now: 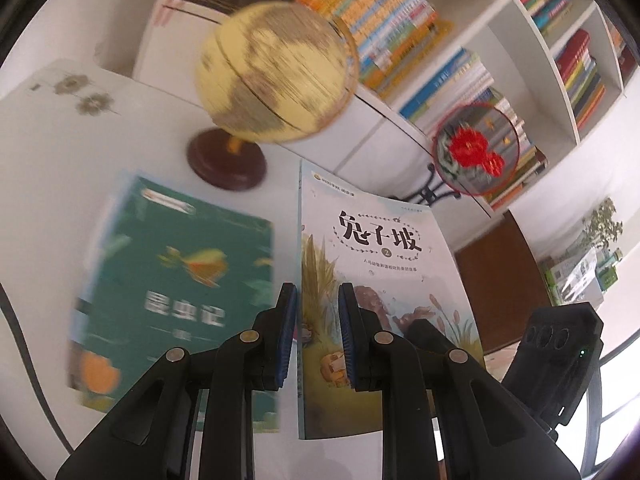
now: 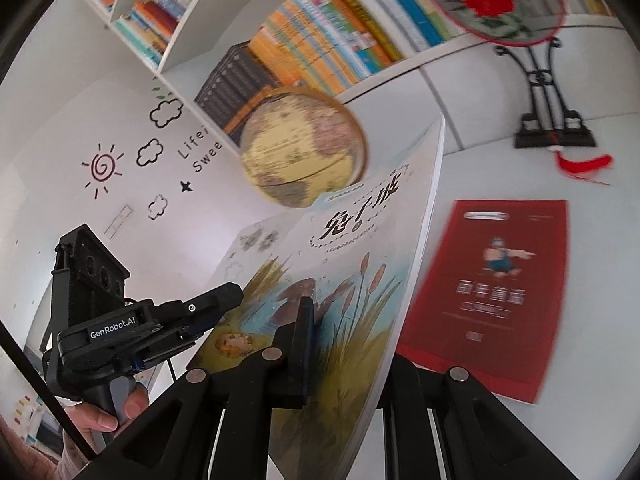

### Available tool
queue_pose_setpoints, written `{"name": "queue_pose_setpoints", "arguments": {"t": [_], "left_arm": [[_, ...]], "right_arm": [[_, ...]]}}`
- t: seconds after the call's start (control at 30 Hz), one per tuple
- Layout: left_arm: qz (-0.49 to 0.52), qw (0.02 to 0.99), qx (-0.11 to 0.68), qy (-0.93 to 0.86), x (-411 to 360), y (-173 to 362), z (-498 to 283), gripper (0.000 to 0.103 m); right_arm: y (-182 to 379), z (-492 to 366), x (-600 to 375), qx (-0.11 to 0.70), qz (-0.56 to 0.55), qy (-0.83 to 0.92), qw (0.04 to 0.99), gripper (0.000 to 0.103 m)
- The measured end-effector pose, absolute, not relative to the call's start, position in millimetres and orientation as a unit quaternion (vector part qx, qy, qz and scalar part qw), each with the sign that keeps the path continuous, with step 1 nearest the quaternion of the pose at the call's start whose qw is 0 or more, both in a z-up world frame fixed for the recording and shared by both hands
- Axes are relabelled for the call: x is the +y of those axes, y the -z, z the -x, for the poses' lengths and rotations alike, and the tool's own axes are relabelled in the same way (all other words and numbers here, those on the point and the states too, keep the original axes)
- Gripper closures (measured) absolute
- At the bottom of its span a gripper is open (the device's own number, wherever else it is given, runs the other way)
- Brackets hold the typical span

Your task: Organize books

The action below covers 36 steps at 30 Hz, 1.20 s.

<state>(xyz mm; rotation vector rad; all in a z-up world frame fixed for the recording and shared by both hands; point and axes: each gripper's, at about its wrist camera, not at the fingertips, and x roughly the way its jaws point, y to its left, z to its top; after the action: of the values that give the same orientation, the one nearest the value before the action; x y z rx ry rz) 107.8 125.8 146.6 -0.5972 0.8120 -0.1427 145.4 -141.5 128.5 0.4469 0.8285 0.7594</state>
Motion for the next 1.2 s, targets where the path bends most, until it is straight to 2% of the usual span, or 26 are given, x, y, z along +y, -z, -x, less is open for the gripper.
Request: {"name": "queue_pose_setpoints", "arguments": {"t": [0.63,1.2], "left_arm": [[0.289,0.869,0.402,0.009,226,-118,-86,0.086],[0.289,0.848,0.444,-0.003,241,-82,-88,0.086]], "right_arm": [[-115,-147,-15,0.422,-0.164,-0.394,0.8,0.09],[-79,-154,14,0.466,-0.162,-0.382,0.781,0.09]]}}
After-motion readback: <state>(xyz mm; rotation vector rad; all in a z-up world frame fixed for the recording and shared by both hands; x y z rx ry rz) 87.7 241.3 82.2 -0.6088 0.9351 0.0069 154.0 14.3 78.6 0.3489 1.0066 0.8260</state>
